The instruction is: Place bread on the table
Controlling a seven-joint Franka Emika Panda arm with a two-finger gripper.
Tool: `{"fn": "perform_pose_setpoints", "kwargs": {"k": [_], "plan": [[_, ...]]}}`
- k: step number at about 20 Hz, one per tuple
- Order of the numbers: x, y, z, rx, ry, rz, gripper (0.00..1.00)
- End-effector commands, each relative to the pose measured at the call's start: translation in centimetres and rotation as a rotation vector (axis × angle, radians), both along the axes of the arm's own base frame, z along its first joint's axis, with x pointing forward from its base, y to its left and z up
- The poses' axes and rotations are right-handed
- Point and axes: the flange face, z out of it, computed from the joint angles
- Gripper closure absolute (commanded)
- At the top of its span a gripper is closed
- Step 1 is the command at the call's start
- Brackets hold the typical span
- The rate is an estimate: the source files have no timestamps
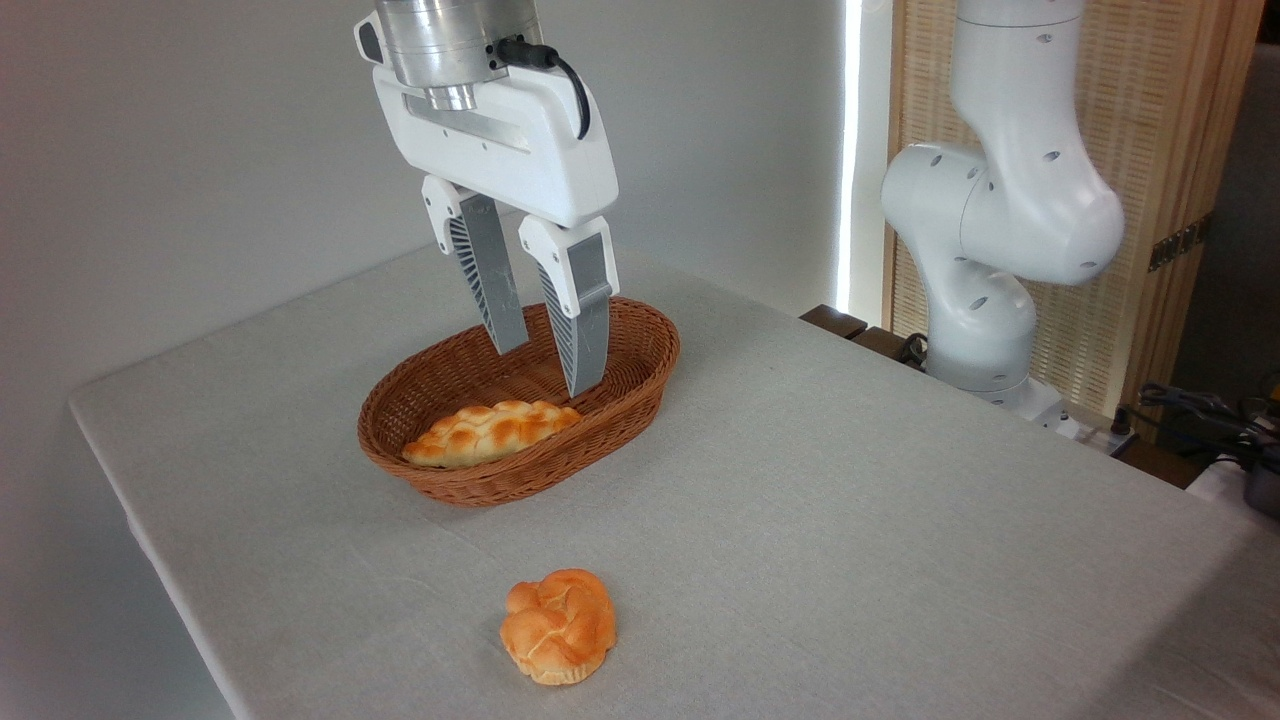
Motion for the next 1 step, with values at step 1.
{"fn": "perform_pose_setpoints", "kwargs": {"k": [1], "plan": [[-0.04,0.19,0.05,-0.002,-0.01,-0.015,0.0]]}}
